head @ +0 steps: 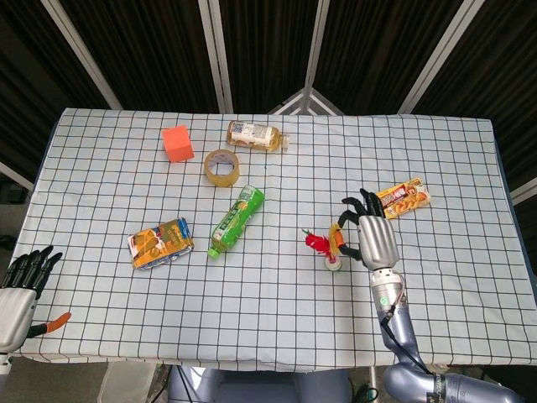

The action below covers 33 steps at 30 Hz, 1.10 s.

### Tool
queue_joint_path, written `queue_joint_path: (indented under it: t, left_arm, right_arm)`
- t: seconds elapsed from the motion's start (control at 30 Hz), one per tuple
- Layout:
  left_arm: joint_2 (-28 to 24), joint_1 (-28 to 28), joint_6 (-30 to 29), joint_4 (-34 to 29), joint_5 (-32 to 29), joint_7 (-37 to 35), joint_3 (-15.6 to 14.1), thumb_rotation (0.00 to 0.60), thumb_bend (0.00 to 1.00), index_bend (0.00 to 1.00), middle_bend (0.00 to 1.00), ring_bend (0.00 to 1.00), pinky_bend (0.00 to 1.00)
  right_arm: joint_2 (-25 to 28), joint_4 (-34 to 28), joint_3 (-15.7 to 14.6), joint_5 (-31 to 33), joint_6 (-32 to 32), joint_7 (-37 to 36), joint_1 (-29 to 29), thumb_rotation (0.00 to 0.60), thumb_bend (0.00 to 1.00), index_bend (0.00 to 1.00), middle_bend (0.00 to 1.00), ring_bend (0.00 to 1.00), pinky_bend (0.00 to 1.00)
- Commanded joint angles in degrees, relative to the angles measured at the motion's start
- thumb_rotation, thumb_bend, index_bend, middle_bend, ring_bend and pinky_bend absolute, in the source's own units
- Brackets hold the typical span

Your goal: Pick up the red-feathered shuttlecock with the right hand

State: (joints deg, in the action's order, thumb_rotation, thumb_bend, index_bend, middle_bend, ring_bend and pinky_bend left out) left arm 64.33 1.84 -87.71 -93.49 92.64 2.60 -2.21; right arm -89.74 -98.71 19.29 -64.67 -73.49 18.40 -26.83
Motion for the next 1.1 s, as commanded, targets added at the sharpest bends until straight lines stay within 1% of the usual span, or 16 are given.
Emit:
queue_joint_path:
  t: [0.03,0.1,0.2,0.3,0.37,0.43,0.47,0.57,0.7,0.83,0.87,0.97,1.03,1.1]
  left_arm:
    - [0.04,0.02,-0.07,0.00,0.10,0.04,0.02,0.600,0.00,0.00,0.00,0.00,0.00]
    - [0.08,0.01,-0.13,0.02,0.18,0.09,0.02,0.600,0.00,0.00,0.00,0.00,0.00]
    - [0.16,-0.01,-0.22,0.12,0.35,0.22,-0.02,0.600,0.00,0.00,0.00,0.00,0.00]
    - [0.23,-0.02,-0.31,0.22,0.48,0.36,-0.04,0.600,0.00,0.00,0.00,0.00,0.00]
    - [0.27,-0.04,-0.40,0.26,0.57,0.37,-0.05,0.600,0.00,0.00,0.00,0.00,0.00]
    - [0.33,-0.07,-0.59,0.34,0.74,0.38,-0.06,0.600,0.00,0.00,0.00,0.00,0.00]
    - [0.37,-0.10,-0.68,0.39,0.81,0.40,-0.06,0.600,0.00,0.00,0.00,0.00,0.00]
    - [0.46,-0.13,-0.88,0.50,0.90,0.41,0.00,0.600,0.00,0.00,0.00,0.00,0.00]
    - [0.53,-0.18,-1.08,0.64,0.85,0.45,0.12,0.600,0.00,0.00,0.00,0.00,0.00]
    - [0.55,-0.23,-1.32,0.86,0.87,0.36,0.21,0.600,0.00,0.00,0.00,0.00,0.00]
    - [0.56,-0.23,-1.35,0.96,0.90,0.41,0.22,0.600,0.00,0.00,0.00,0.00,0.00]
    - [0.65,-0.24,-1.40,1.18,0.90,0.71,0.27,0.600,0.00,0.00,0.00,0.00,0.00]
    - [0.82,-0.23,-1.57,1.45,0.96,1.25,0.39,0.600,0.00,0.00,0.00,0.00,0.00]
    - [0.93,-0.19,-1.53,1.68,1.10,1.80,0.37,0.600,0.00,0.00,0.00,0.00,0.00]
  right_arm:
    - [1.01,-0.58,-0.52,-0.34,-0.74,-0.30,0.71,0.600,0.53,0.65,0.26,0.00,0.00]
    - [1.50,-0.93,-0.83,-0.31,-0.97,-0.33,1.04,0.600,0.53,0.61,0.26,0.00,0.00]
    - [2.72,-2.08,-1.92,-0.69,-1.68,0.05,1.96,0.600,0.53,0.48,0.24,0.00,0.00]
    - [4.10,-3.47,-3.15,-0.72,-2.25,1.06,2.92,0.600,0.53,0.28,0.16,0.00,0.00]
    - [4.90,-4.42,-3.71,-0.68,-2.63,1.40,3.51,0.600,0.53,0.09,0.08,0.00,0.00]
    - [6.26,-5.96,-4.48,-0.95,-3.26,1.74,4.37,0.600,0.51,0.01,0.02,0.00,0.00]
    - [6.80,-6.55,-4.73,-1.07,-3.47,1.87,4.65,0.600,0.49,0.00,0.01,0.00,0.00]
    - [8.83,-8.68,-5.29,-1.96,-4.38,2.42,5.48,0.600,0.45,0.00,0.00,0.00,0.00]
    - [12.46,-10.91,-6.27,-5.15,-6.30,3.18,6.83,0.600,0.45,0.00,0.00,0.00,0.00]
    - [18.99,-11.72,-9.34,-10.37,-8.70,3.04,9.95,0.600,0.45,0.00,0.00,0.00,0.00]
    - [21.18,-11.19,-10.76,-12.26,-9.56,2.84,11.21,0.600,0.45,0.00,0.00,0.00,0.00]
    - [24.99,-8.49,-14.09,-16.47,-12.15,1.98,14.34,0.600,0.44,0.00,0.00,0.00,0.00]
    - [26.72,-4.89,-17.01,-20.29,-14.53,0.43,16.94,0.600,0.41,0.00,0.00,0.00,0.00]
    - [27.19,-1.14,-19.30,-23.39,-16.45,-0.94,18.87,0.600,0.38,0.00,0.00,0.00,0.00]
